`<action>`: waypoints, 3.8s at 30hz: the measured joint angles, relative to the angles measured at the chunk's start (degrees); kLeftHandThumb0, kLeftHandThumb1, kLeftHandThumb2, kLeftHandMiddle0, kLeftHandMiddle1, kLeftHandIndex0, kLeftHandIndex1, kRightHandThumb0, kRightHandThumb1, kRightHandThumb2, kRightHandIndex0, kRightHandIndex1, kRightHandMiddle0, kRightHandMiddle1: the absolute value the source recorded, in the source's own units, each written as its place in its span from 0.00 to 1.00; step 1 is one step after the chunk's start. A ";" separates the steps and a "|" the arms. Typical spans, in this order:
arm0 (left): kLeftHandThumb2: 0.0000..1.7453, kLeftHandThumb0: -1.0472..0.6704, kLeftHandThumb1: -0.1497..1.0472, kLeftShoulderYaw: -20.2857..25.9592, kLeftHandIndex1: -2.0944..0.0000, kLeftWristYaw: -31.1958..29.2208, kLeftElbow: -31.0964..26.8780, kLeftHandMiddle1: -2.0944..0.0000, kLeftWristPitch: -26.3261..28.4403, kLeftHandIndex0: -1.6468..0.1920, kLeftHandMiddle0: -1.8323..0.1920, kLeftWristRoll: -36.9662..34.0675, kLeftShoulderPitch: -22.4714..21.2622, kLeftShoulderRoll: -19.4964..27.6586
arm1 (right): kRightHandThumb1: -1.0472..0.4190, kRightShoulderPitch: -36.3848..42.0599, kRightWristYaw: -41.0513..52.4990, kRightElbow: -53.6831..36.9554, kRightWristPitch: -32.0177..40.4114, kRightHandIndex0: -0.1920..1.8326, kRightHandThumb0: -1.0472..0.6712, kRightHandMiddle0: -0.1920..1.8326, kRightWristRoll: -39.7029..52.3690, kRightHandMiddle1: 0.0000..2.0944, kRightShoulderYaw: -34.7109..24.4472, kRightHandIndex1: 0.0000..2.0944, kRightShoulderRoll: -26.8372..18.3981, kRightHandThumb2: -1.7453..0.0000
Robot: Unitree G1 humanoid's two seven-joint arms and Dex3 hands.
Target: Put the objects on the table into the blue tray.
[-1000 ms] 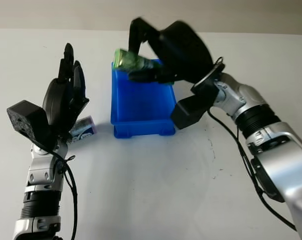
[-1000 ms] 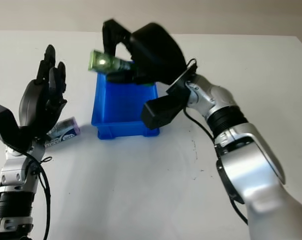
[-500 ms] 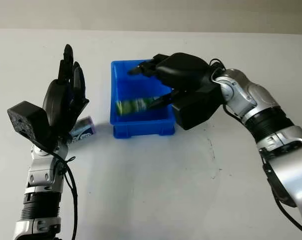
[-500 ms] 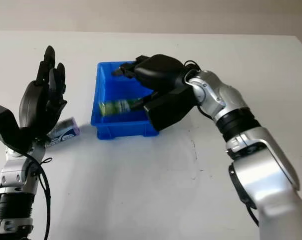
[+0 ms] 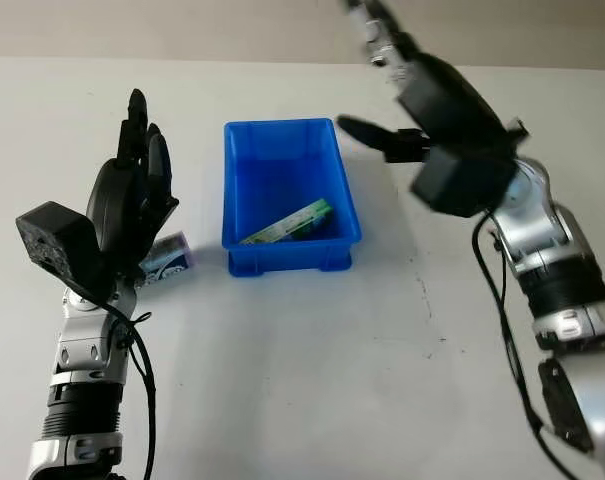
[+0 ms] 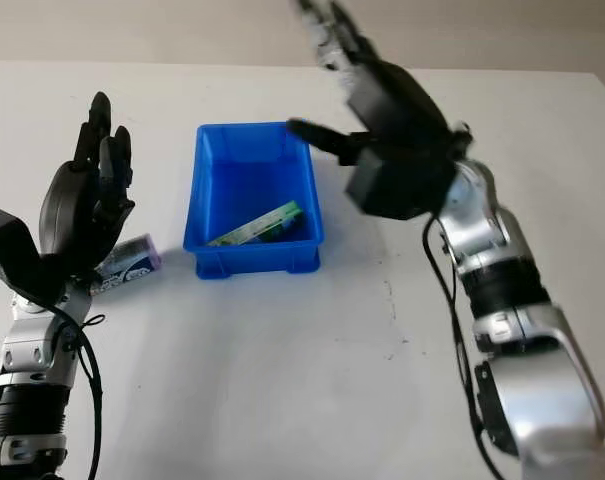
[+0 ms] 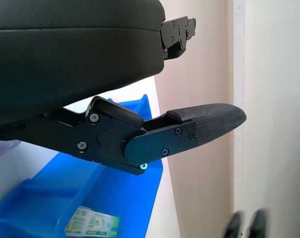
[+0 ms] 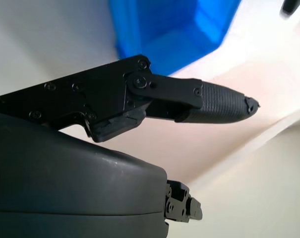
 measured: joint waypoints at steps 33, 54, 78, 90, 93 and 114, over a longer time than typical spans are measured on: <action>0.03 0.15 0.91 3.17 0.97 -11.85 -54.16 0.97 43.41 0.97 0.97 27.45 16.44 30.19 | 0.00 19.30 -4.87 -19.15 20.82 0.00 0.16 0.00 4.00 0.00 -6.76 0.00 5.78 0.61; 0.03 0.18 0.94 -19.71 0.97 -12.44 -46.56 0.98 45.63 0.96 0.95 53.28 23.14 26.79 | 0.00 18.34 -4.08 -18.26 19.82 0.00 0.17 0.00 4.74 0.00 -6.91 0.00 6.12 0.61; 0.26 0.31 1.00 -27.81 0.00 -9.25 -26.97 0.00 32.20 0.74 0.43 95.68 15.65 22.35 | 0.00 18.66 -3.39 -18.09 19.97 0.00 0.17 0.00 4.93 0.00 -7.94 0.00 5.79 0.62; 0.20 0.32 1.00 -19.21 0.00 -0.21 -30.10 0.00 22.49 0.74 0.46 84.69 9.69 21.18 | 0.00 18.68 -3.62 -16.31 18.44 0.00 0.18 0.00 4.85 0.00 -7.91 0.00 5.79 0.62; 0.18 0.32 1.00 -17.43 0.00 2.31 -30.43 0.00 20.13 0.70 0.47 82.13 4.96 21.17 | 0.00 18.68 -3.61 -15.95 18.31 0.00 0.18 0.00 4.97 0.00 -7.91 0.00 5.81 0.62; 0.25 0.08 1.00 -10.66 0.89 -12.02 -46.02 0.98 30.68 0.80 0.72 84.78 2.61 12.21 | 0.00 19.16 -2.86 -14.50 16.21 0.00 0.18 0.00 5.51 0.00 -7.63 0.00 6.02 0.62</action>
